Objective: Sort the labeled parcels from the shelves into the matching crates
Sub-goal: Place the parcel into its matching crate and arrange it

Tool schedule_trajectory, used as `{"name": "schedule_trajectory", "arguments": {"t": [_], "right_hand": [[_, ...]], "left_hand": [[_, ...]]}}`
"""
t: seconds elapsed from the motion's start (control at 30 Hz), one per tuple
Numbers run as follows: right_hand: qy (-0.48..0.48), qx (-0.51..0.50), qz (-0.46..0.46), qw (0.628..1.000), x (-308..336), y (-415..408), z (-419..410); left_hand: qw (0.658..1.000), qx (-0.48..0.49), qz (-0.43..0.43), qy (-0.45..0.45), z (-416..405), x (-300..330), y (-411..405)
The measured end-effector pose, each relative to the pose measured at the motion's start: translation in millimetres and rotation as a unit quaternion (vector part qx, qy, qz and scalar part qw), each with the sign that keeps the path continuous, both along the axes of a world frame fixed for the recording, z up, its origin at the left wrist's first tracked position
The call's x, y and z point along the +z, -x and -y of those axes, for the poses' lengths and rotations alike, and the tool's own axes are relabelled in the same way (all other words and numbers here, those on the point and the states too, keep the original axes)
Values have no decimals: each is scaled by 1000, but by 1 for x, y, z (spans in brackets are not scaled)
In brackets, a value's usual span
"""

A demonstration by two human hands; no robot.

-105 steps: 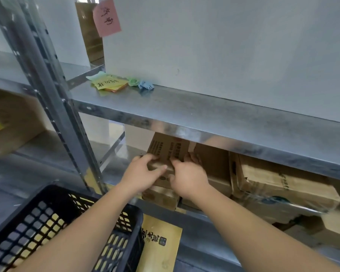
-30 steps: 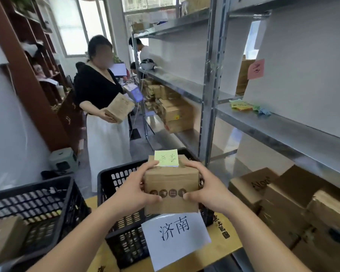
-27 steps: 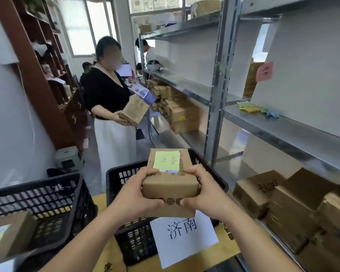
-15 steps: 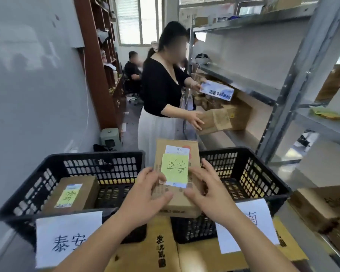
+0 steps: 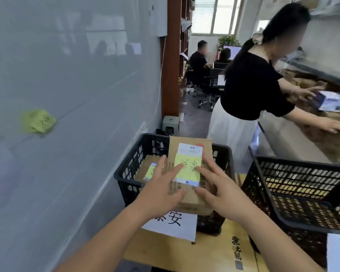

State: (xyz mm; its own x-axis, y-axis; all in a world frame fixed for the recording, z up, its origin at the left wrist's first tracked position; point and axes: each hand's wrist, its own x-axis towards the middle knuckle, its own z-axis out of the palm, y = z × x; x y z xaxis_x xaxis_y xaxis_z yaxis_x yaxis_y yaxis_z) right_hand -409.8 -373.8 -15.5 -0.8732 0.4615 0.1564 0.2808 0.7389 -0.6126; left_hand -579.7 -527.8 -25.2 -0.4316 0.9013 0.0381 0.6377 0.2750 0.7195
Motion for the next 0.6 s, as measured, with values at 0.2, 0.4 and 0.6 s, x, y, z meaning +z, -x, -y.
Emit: {"name": "schedule_trajectory", "arguments": {"t": [0.2, 0.4, 0.6], "right_hand": [[26, -19, 25, 999, 6, 43, -26], [20, -39, 81, 996, -11, 77, -74], [54, -22, 111, 992, -52, 110, -138]], "left_hand": [[1000, 1, 1, -5, -31, 5, 55], [994, -27, -95, 53, -93, -17, 81], [993, -45, -64, 93, -148, -52, 114]]}}
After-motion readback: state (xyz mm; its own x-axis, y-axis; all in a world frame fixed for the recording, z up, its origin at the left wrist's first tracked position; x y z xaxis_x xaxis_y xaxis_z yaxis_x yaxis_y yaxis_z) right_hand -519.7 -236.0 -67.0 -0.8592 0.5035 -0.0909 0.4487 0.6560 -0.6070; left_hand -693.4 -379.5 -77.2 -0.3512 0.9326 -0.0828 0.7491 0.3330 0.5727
